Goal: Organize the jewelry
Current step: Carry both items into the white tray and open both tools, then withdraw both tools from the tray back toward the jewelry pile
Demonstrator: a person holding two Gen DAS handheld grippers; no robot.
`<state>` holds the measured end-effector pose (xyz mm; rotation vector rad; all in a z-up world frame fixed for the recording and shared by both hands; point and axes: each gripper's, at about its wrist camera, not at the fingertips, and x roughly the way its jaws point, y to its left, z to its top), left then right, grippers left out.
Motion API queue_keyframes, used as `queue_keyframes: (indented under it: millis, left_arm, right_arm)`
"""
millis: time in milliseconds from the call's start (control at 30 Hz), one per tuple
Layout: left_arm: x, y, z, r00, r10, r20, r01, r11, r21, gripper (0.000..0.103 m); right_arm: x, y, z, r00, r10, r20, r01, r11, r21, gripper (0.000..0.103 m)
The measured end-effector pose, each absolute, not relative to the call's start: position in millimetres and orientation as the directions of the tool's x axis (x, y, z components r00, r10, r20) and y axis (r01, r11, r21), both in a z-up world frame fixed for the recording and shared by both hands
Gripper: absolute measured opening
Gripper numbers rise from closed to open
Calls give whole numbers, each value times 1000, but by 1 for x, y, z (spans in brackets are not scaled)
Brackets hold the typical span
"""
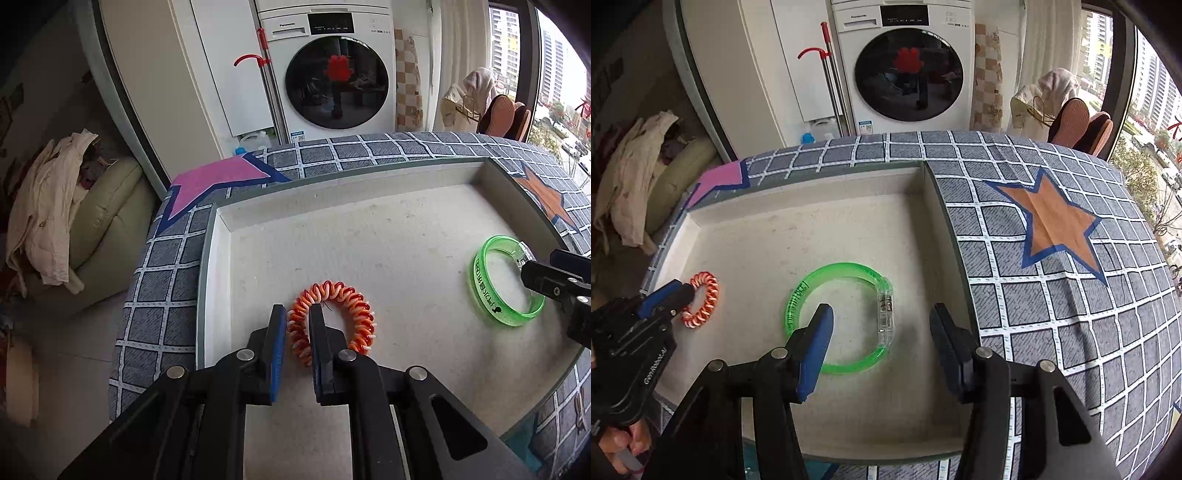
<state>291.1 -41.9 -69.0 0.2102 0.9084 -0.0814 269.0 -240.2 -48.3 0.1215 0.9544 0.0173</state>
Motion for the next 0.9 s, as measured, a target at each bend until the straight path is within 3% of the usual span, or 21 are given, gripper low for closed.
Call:
queue_keyframes:
  millis: [333,367,400,433,467,533,600,733,800,867,900]
  left_arm:
    - [288,-38,-56,613,-31,-790,160,983,86,33]
    - [285,-37,-51,617,-41,-786,161,984,74,37]
    - [281,-36,-45,625,-48,-779,163,984,71,70]
    - [276,-36,-40,638,-51,-769,163,984,70,93]
    - [268,-33,-32,665,-49,-745,153,986,72,103]
    - [252,-30,-16,710,-58,-702,155,985,75,103]
    - [238,-26,-5,713,-79,-697,173,983,65,103]
    - [203,-11,9,734,-99,-672,180,982,52,103]
    - [186,-1,10,721,-121,-682,190,981,27,103]
    - [170,11,5,694,-156,-703,209,978,-10,103]
    - [161,16,2,684,-170,-709,219,975,-22,103]
  right_arm:
    - [224,-246,-7,664,118,-738,65,974,215,59]
    - [218,-247,-4,668,124,-734,65,972,224,59]
    - [211,-248,-1,674,128,-728,64,971,230,59]
    - [203,-248,2,681,128,-721,63,971,232,59]
    - [194,-248,6,687,128,-715,62,970,234,59]
    - [178,-249,11,696,135,-705,62,967,247,63]
    - [162,-249,16,703,141,-697,64,964,259,80]
    - [128,-249,23,719,158,-677,54,958,282,85]
    - [110,-247,25,732,164,-661,52,954,294,93]
    - [93,-248,26,747,174,-642,47,949,311,94]
    - [84,-248,26,750,172,-639,50,948,314,103]
